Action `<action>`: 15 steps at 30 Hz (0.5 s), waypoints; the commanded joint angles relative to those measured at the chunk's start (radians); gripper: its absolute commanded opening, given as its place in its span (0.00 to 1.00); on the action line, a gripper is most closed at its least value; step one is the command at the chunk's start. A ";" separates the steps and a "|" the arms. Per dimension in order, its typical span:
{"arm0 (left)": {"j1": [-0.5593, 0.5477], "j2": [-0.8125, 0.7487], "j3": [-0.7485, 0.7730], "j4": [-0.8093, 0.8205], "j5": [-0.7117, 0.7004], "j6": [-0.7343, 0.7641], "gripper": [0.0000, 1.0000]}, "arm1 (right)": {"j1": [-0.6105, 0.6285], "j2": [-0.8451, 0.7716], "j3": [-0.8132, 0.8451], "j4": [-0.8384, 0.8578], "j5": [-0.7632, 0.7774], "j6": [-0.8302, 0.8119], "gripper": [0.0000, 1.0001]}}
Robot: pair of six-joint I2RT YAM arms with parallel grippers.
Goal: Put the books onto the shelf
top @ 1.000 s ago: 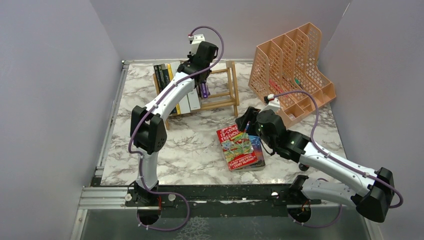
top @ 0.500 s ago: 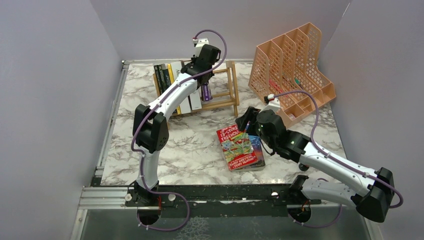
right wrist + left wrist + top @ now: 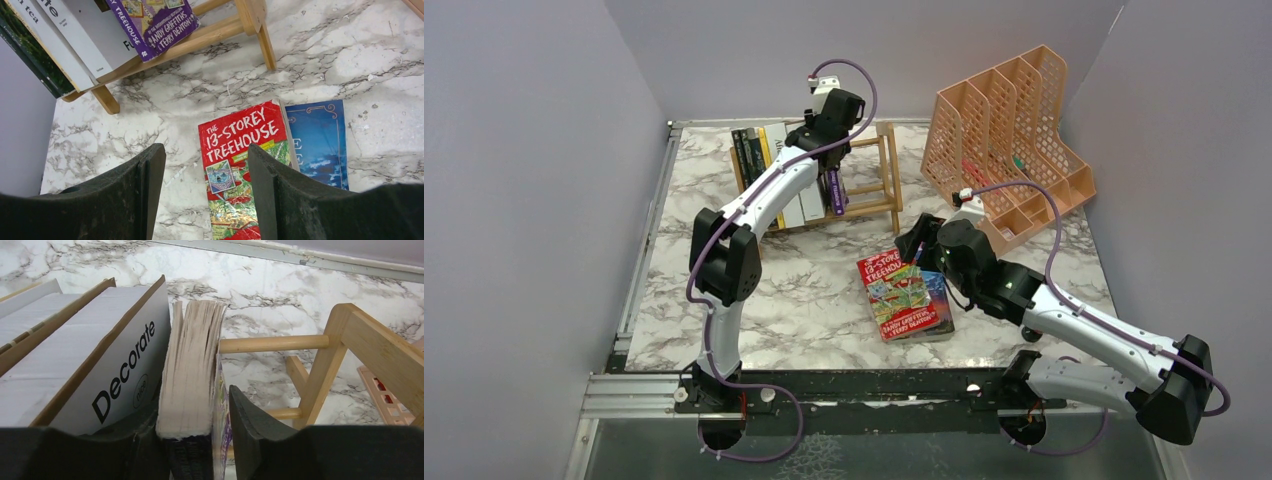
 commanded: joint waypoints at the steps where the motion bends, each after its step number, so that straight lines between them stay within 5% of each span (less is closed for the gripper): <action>1: 0.003 -0.024 0.015 0.010 -0.040 0.019 0.37 | -0.004 -0.005 -0.012 -0.006 0.035 0.013 0.66; 5: 0.003 -0.028 0.031 0.003 -0.058 0.036 0.13 | -0.004 -0.002 -0.012 -0.006 0.033 0.015 0.66; 9: 0.002 -0.033 0.058 -0.010 -0.078 0.082 0.12 | -0.004 -0.001 -0.011 -0.007 0.032 0.015 0.66; 11: 0.002 -0.043 0.064 -0.026 -0.098 0.095 0.16 | -0.004 -0.002 -0.011 -0.007 0.031 0.016 0.66; 15: 0.003 -0.078 0.060 -0.036 -0.110 0.096 0.40 | -0.004 0.004 -0.009 -0.003 0.027 0.018 0.66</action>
